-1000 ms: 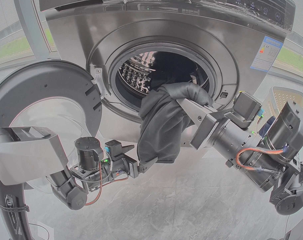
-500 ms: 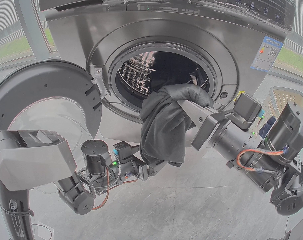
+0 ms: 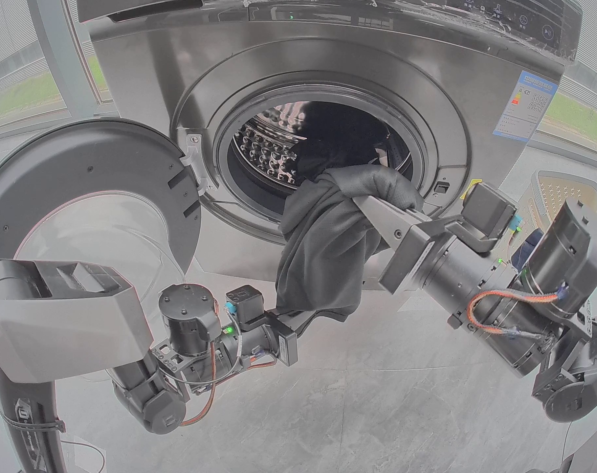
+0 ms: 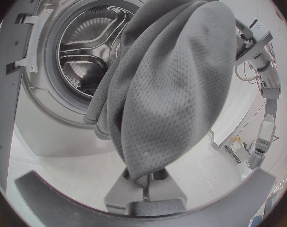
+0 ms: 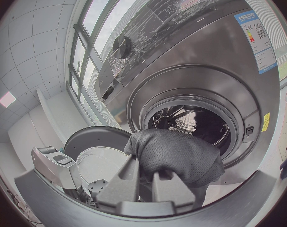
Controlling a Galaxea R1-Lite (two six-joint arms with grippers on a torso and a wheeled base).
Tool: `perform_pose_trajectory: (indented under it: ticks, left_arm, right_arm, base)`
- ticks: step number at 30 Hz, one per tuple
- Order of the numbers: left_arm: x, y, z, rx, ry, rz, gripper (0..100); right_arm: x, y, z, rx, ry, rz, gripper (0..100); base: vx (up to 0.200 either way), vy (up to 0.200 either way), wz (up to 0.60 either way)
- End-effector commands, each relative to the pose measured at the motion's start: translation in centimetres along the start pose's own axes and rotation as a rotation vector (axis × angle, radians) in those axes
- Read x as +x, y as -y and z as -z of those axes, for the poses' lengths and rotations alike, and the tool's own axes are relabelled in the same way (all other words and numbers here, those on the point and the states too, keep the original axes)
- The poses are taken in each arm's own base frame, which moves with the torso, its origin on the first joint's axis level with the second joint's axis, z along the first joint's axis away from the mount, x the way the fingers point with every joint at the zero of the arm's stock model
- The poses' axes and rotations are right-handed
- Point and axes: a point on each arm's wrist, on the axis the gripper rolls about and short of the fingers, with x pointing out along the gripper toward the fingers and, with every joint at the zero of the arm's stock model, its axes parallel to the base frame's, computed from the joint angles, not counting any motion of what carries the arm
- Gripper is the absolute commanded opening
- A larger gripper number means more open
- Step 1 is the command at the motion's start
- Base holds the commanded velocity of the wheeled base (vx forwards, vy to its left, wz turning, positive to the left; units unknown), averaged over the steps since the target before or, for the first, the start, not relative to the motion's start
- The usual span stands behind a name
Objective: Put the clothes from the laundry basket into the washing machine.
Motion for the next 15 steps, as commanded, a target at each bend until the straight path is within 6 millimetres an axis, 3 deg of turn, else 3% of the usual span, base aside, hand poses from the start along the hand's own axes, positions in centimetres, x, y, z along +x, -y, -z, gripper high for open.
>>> perform_pose_trajectory:
  ticks: [1, 10, 14, 15]
  left_arm:
    - [-1.4, 0.8, -0.5, 0.002, -0.008, 0.007, 0]
    - [-5.7, 3.4, -3.2, 0.012, 0.024, 0.052, 0]
    - [-8.7, 4.5, -4.9, 0.018, 0.065, 0.060, 0]
    - [-9.3, 4.7, -5.3, 0.019, 0.077, 0.062, 0]
  right_arm:
    - [0.2, 0.5, 0.2, -0.007, -0.007, 0.018, 0]
    - [0.7, 1.9, 0.8, -0.024, -0.025, 0.057, 0]
    - [0.3, 2.2, 1.5, -0.030, -0.057, 0.058, 0]
    - [0.2, 2.3, 1.6, -0.029, -0.062, 0.058, 100]
  base:
    - [0.000, 0.000, 0.00]
    - [0.000, 0.000, 0.00]
    - [0.000, 0.000, 0.00]
    - [0.000, 0.000, 0.00]
